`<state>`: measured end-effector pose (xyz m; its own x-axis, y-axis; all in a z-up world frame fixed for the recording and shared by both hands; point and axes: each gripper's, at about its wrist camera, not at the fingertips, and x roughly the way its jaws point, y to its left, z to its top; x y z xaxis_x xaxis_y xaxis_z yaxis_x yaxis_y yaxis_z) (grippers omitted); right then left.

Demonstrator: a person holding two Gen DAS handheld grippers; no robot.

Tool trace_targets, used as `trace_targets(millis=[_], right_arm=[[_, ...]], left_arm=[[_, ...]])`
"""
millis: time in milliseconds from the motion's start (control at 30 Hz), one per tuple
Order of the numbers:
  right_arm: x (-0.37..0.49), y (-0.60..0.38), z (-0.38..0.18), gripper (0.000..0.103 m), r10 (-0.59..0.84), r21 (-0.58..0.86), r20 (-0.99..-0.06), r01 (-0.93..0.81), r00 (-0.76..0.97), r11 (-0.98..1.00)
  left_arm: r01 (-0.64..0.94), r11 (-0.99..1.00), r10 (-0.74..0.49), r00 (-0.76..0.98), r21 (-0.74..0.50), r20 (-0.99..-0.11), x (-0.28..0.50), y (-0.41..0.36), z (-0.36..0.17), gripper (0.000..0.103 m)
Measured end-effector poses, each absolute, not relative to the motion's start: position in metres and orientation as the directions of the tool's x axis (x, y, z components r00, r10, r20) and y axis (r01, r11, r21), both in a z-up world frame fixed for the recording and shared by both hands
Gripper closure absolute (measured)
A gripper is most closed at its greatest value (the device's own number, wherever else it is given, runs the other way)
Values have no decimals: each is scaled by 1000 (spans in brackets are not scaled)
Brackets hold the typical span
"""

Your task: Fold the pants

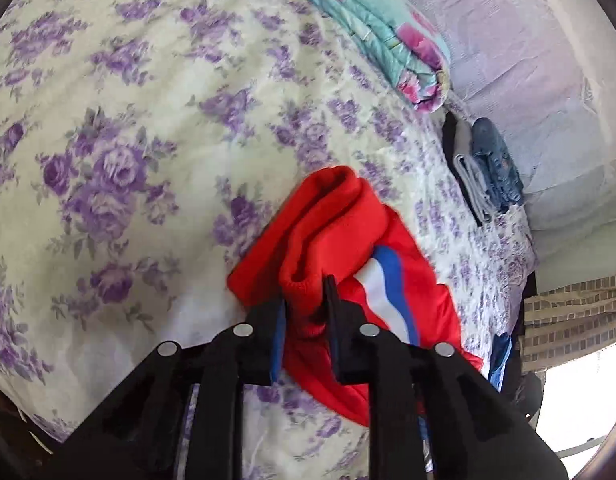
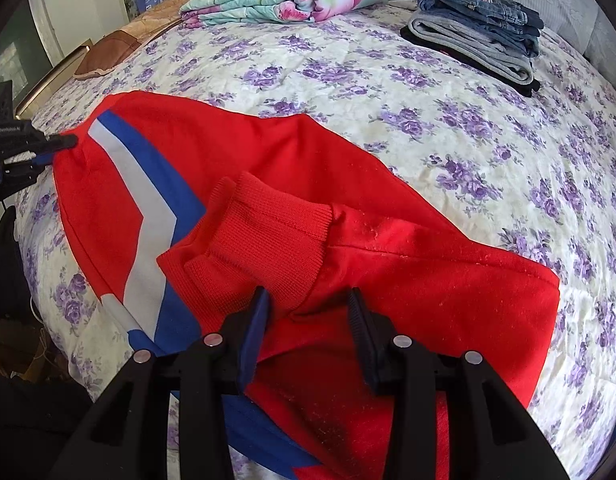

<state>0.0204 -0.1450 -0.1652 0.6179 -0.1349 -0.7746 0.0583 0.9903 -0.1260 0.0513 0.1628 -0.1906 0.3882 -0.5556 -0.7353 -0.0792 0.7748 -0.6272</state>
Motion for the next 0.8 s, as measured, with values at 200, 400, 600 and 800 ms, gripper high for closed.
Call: trace_targets(millis=[200,400,600,800], right_arm=[[20,-146,-166,61,-133,-124,-773,57,620,991],[19,-145,-166,61,-135,-127,-770,58,623,990],[19,-144,-165,61,-142,-133,-769,62,624,989],[17,-144,-166,60,-147,-137,-764,64,628,988]], left_arm=[[-156,740,-521,482,-654,-704,27,191,-181,19],[-160,659,-610,458,-735,-647,39,190,-199,23],[-161,643,-627,450,-749,-635,57,176,-207,23],[-162,615,-625,496,-772,-602,58,180,-199,32]])
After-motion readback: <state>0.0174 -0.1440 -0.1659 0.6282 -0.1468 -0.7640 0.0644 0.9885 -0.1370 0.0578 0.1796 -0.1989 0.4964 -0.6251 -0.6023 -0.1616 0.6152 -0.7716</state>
